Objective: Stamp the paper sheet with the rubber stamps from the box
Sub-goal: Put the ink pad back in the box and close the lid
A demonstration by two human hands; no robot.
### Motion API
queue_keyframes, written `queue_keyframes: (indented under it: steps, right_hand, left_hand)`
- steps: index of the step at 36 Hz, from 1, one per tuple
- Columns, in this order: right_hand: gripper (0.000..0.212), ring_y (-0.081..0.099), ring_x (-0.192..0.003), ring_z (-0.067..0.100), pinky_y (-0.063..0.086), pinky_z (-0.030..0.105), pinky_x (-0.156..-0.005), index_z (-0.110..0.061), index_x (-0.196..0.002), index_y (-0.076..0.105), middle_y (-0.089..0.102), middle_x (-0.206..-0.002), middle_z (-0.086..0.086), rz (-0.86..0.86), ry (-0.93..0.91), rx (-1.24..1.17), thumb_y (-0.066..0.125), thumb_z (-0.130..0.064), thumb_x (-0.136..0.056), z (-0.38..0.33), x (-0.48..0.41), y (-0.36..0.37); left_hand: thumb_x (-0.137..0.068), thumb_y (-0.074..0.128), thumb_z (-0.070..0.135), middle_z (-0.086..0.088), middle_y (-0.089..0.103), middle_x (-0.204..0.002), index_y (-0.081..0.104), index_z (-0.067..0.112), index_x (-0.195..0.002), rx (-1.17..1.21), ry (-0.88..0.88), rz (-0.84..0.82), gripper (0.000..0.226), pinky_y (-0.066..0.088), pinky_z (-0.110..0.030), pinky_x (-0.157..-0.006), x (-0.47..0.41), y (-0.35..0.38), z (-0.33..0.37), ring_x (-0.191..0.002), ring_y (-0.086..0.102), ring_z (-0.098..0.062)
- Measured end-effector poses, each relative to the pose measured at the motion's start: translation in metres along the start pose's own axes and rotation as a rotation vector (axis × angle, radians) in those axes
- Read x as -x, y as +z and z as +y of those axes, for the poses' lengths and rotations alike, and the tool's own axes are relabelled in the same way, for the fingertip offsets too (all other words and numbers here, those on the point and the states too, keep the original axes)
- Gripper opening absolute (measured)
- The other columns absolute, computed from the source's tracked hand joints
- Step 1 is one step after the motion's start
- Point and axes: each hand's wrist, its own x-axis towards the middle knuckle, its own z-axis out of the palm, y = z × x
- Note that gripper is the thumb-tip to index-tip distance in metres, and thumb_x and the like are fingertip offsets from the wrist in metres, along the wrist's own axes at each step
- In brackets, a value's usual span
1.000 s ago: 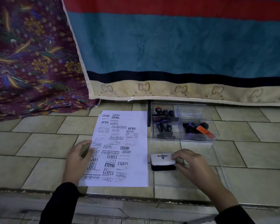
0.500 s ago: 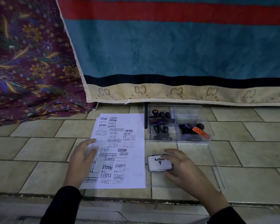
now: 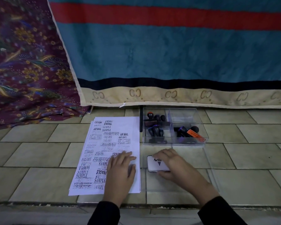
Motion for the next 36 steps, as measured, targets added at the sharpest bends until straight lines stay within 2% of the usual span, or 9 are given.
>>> queue_keyframes:
  steps: [7,10,13,18,21,26,30,33,36]
  right_hand:
    - [0.049,0.055,-0.098,0.013,0.044,0.025,-0.084,-0.023,-0.122,0.057,0.061,-0.105,-0.005,0.250,0.093,-0.044,0.074,-0.023,-0.076,0.027,-0.017,-0.069]
    - [0.042,0.055,-0.092,0.010,0.036,0.016,-0.075,-0.016,-0.115,0.063,0.065,-0.104,0.001,0.380,0.136,-0.050,0.075,-0.015,-0.075,0.045,-0.034,-0.103]
    - [0.039,0.054,-0.087,0.009,0.035,0.016,-0.074,-0.013,-0.112,0.064,0.067,-0.104,0.002,0.422,0.178,-0.022,0.076,-0.017,-0.075,0.072,-0.053,-0.119]
    - [0.037,0.062,-0.098,0.025,0.049,0.033,-0.085,-0.010,-0.106,0.064,0.068,-0.105,0.010,0.319,0.214,0.043,0.078,-0.020,-0.073,0.116,-0.084,-0.115]
    - [0.035,0.062,-0.098,0.025,0.048,0.031,-0.084,-0.010,-0.103,0.066,0.068,-0.104,0.009,0.250,0.222,0.054,0.079,-0.021,-0.072,0.128,-0.095,-0.109]
    - [0.032,0.061,-0.099,0.024,0.049,0.037,-0.088,-0.007,-0.100,0.067,0.068,-0.103,0.011,0.135,0.252,0.051,0.079,-0.016,-0.072,0.138,-0.107,-0.105]
    - [0.031,0.060,-0.098,0.024,0.047,0.031,-0.084,-0.007,-0.098,0.068,0.067,-0.101,0.010,0.063,0.250,0.065,0.080,-0.018,-0.071,0.139,-0.113,-0.106]
    - [0.030,0.060,-0.093,0.020,0.041,0.023,-0.075,-0.009,-0.093,0.070,0.067,-0.096,0.007,0.027,0.270,0.072,0.082,-0.019,-0.068,0.138,-0.118,-0.108]
    - [0.029,0.062,-0.092,0.020,0.041,0.022,-0.072,-0.009,-0.089,0.071,0.064,-0.089,0.004,-0.001,0.295,0.067,0.084,-0.016,-0.064,0.139,-0.123,-0.107]
  left_hand:
    - [-0.092,0.037,0.041,0.017,0.057,-0.128,0.064,0.032,-0.112,0.018,-0.003,0.005,0.035,0.022,-0.042,-0.115,0.002,0.001,-0.001,-0.130,0.044,-0.007]
    - [-0.092,0.037,0.041,0.018,0.057,-0.128,0.064,0.032,-0.113,0.019,0.001,0.009,0.035,0.021,-0.041,-0.115,0.002,0.000,-0.001,-0.129,0.042,-0.004]
    - [-0.093,0.037,0.041,0.017,0.057,-0.128,0.064,0.032,-0.112,0.020,0.008,0.015,0.035,0.021,-0.040,-0.115,0.002,0.000,0.000,-0.130,0.041,-0.003]
    - [-0.093,0.037,0.041,0.018,0.057,-0.129,0.064,0.033,-0.112,0.015,0.008,0.019,0.033,0.017,-0.037,-0.116,0.002,0.000,0.001,-0.131,0.039,-0.002]
    - [-0.093,0.039,0.040,0.019,0.057,-0.128,0.063,0.034,-0.112,0.013,0.012,0.025,0.032,0.018,-0.037,-0.116,0.003,0.001,0.000,-0.131,0.039,-0.001]
    - [-0.092,0.041,0.038,0.019,0.057,-0.126,0.064,0.033,-0.110,0.023,0.023,0.053,0.030,0.020,-0.036,-0.115,0.003,0.001,0.001,-0.129,0.042,-0.002]
    - [-0.092,0.041,0.038,0.018,0.058,-0.126,0.065,0.033,-0.109,0.016,0.031,0.061,0.029,0.021,-0.037,-0.114,0.003,0.001,0.001,-0.129,0.043,-0.003]
    - [-0.092,0.041,0.038,0.019,0.058,-0.126,0.065,0.033,-0.110,0.015,0.027,0.059,0.030,0.021,-0.037,-0.114,0.002,0.001,0.001,-0.129,0.042,-0.001]
    - [-0.093,0.040,0.039,0.019,0.058,-0.127,0.064,0.033,-0.111,0.013,0.019,0.055,0.031,0.020,-0.037,-0.115,0.003,0.000,0.002,-0.129,0.041,0.000]
